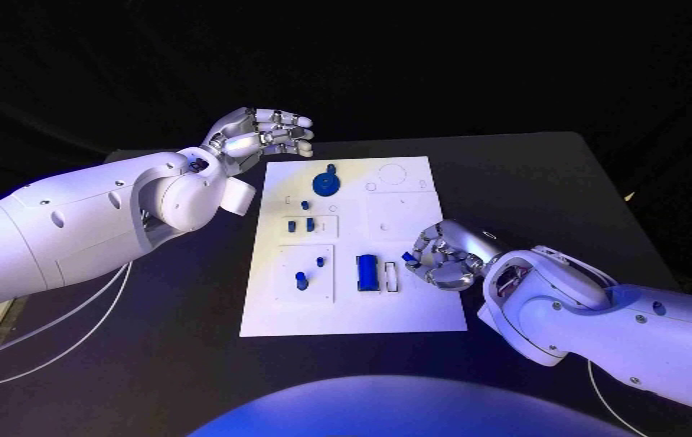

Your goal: Assemble the parts on the task board

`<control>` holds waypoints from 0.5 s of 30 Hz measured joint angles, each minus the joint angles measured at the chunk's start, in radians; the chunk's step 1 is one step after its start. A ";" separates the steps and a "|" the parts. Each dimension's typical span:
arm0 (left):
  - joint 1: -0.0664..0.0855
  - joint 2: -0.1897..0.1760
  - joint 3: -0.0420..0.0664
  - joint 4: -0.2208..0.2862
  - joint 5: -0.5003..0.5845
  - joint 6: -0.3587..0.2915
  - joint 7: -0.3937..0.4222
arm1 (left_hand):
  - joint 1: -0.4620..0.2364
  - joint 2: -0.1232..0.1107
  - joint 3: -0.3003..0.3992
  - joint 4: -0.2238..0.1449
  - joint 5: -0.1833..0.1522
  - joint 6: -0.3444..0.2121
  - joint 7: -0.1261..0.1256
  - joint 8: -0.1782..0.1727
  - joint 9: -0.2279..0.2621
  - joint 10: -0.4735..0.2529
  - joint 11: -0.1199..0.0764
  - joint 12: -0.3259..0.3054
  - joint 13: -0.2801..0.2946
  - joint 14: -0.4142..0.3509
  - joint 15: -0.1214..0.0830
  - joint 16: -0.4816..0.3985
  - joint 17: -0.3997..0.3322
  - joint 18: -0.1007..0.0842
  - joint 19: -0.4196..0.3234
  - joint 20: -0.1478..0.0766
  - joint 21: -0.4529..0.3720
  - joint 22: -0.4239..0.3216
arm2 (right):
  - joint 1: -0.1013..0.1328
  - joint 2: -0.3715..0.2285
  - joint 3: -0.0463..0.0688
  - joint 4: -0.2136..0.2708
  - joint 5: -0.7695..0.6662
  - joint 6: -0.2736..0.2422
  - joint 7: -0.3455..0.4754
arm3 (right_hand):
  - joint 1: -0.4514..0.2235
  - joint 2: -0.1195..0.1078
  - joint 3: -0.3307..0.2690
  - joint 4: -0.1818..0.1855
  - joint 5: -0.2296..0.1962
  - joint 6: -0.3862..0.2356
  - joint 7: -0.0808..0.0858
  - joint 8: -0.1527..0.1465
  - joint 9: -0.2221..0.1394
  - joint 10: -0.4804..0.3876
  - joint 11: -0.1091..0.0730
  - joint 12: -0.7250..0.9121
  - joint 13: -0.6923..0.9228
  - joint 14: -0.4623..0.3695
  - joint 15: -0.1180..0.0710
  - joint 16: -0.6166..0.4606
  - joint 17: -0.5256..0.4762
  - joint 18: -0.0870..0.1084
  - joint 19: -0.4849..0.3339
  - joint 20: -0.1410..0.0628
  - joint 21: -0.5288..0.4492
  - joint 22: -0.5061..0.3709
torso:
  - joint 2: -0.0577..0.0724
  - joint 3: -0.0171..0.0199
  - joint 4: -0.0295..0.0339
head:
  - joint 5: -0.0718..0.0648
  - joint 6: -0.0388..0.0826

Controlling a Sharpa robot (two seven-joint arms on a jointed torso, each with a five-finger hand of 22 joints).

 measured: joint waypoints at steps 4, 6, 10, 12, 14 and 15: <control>0.000 0.000 0.000 0.000 -0.002 0.000 0.000 | 0.004 0.004 0.003 -0.003 0.000 0.000 0.000 0.000 -0.001 0.000 0.000 0.000 0.000 0.000 0.000 0.000 0.000 0.000 0.000 0.000 0.005 0.004 | 0.001 0.021 0.000 -0.015 0.048 0.002 0.003 | -0.052 -0.001 0.005 -0.023 0.002 0.000 0.000 0.000 0.053 0.000 0.000 0.000 0.000 0.000 0.000 0.000 0.000 0.000 0.000 0.000 0.000 0.000 | 0.000 -0.0010 -0.0002 | 0.000 -0.001; 0.000 0.000 0.000 0.000 -0.002 0.000 0.000 | 0.004 0.004 0.003 -0.003 0.000 0.000 0.000 0.000 -0.001 0.000 0.000 0.000 0.000 0.000 0.000 0.000 0.000 0.000 0.000 0.000 0.005 0.004 | 0.001 0.031 0.000 -0.023 0.067 0.007 0.003 | -0.063 -0.002 0.000 -0.020 0.002 0.000 0.000 0.001 0.057 0.000 0.000 0.007 0.000 0.000 0.000 0.000 0.000 0.000 0.000 0.000 0.000 0.000 | 0.000 -0.0010 -0.0002 | 0.001 -0.003; 0.000 0.000 0.000 0.000 -0.004 0.000 0.000 | 0.004 0.004 0.003 -0.008 0.000 0.000 0.000 0.000 -0.001 0.000 0.000 0.000 0.000 0.000 0.000 0.000 0.001 0.000 0.000 0.000 0.005 0.006 | -0.001 0.048 0.000 -0.036 0.089 0.021 0.002 | -0.084 -0.002 -0.028 -0.006 0.010 0.014 -0.007 0.003 0.058 0.004 -0.004 0.016 0.000 0.000 0.000 0.000 0.000 0.000 0.000 0.000 0.004 0.000 | 0.000 -0.0006 -0.0008 | 0.001 -0.005; 0.000 0.000 0.000 0.000 -0.004 0.000 0.000 | 0.004 0.004 0.003 -0.008 0.000 0.000 0.000 0.000 -0.001 0.000 0.000 0.000 0.000 0.000 0.000 0.000 0.001 0.000 0.000 0.000 0.005 0.006 | -0.002 0.056 0.000 -0.041 0.097 0.028 0.001 | -0.084 -0.002 -0.035 -0.003 0.016 0.020 -0.008 0.003 0.057 0.006 -0.006 0.021 0.000 0.000 0.000 0.000 0.000 0.000 0.000 0.000 0.004 0.001 | 0.000 -0.0003 -0.0012 | 0.001 -0.005; 0.000 0.000 0.000 0.001 -0.005 0.000 0.001 | 0.004 0.004 0.003 -0.008 0.000 0.000 0.000 0.000 -0.001 0.000 0.000 0.000 0.000 0.000 0.000 0.000 0.001 0.000 0.000 0.000 0.005 0.006 | -0.003 0.064 0.000 -0.046 0.102 0.036 -0.001 | -0.090 0.003 -0.041 0.003 0.017 0.025 -0.011 0.003 0.056 0.009 -0.002 0.025 0.000 0.000 0.000 0.000 0.000 0.000 0.000 0.000 0.009 0.001 | 0.000 0.0000 -0.0012 | 0.001 -0.006; 0.000 0.000 0.000 0.001 -0.005 0.000 0.001 | 0.004 0.004 0.003 -0.008 0.000 0.000 0.000 0.000 -0.001 0.000 0.000 0.000 0.000 0.000 0.000 0.000 0.001 0.000 0.000 0.000 0.006 0.007 | -0.003 0.067 0.000 -0.048 0.104 0.040 -0.002 | -0.091 0.004 -0.042 0.004 0.017 0.027 -0.012 0.003 0.055 0.012 -0.006 0.028 0.000 0.000 0.000 0.000 0.000 0.000 0.000 0.000 0.009 0.001 | 0.000 0.0000 -0.0013 | 0.001 -0.006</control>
